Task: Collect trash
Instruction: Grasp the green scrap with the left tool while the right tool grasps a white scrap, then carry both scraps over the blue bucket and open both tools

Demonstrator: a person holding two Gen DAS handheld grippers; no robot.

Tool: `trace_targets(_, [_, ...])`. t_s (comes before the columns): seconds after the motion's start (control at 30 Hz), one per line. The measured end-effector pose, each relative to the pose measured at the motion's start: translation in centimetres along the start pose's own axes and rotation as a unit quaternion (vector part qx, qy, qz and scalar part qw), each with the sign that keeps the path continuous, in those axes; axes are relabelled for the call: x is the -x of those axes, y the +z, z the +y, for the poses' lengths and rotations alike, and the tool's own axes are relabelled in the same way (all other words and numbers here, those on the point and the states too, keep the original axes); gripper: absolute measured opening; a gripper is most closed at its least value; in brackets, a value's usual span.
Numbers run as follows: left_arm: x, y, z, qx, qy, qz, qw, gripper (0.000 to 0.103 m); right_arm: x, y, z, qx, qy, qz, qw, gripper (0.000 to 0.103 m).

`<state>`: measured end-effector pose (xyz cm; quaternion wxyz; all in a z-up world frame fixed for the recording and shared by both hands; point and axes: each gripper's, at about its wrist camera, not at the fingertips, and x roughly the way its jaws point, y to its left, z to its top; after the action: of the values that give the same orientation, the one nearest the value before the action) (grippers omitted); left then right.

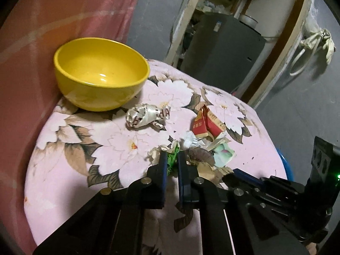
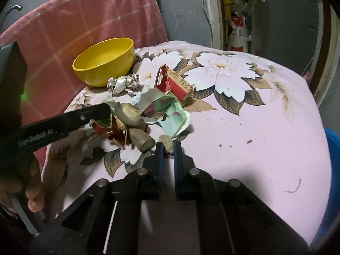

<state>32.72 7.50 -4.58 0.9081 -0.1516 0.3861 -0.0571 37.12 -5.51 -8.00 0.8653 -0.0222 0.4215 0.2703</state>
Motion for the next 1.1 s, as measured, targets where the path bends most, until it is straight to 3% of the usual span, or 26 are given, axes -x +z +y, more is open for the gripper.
trace_targets(0.37, [4.6,-0.6,-2.6,-0.024,0.004,-0.078,0.9967,0.006,4.6,-0.8,-0.7,-0.017,0.005,-0.065,0.998,0.016])
trace_targets(0.57, [7.6,-0.1,-5.8,-0.057,-0.018,-0.143,0.9879,0.006,9.2,-1.1,-0.9,-0.015,0.001,-0.147,0.989,0.016])
trace_targets(0.87, [10.3,0.9,-13.8,-0.122,-0.088,-0.222,0.9632,0.006,18.4,-2.0,-2.8,-0.011,-0.05,-0.3,0.953,0.016])
trace_targets(1.1, [10.5,0.9,-20.6,-0.17,-0.143,-0.234,0.9463,0.006,24.1,-3.5,-5.8,-0.028,-0.107,-0.367,0.924,0.017])
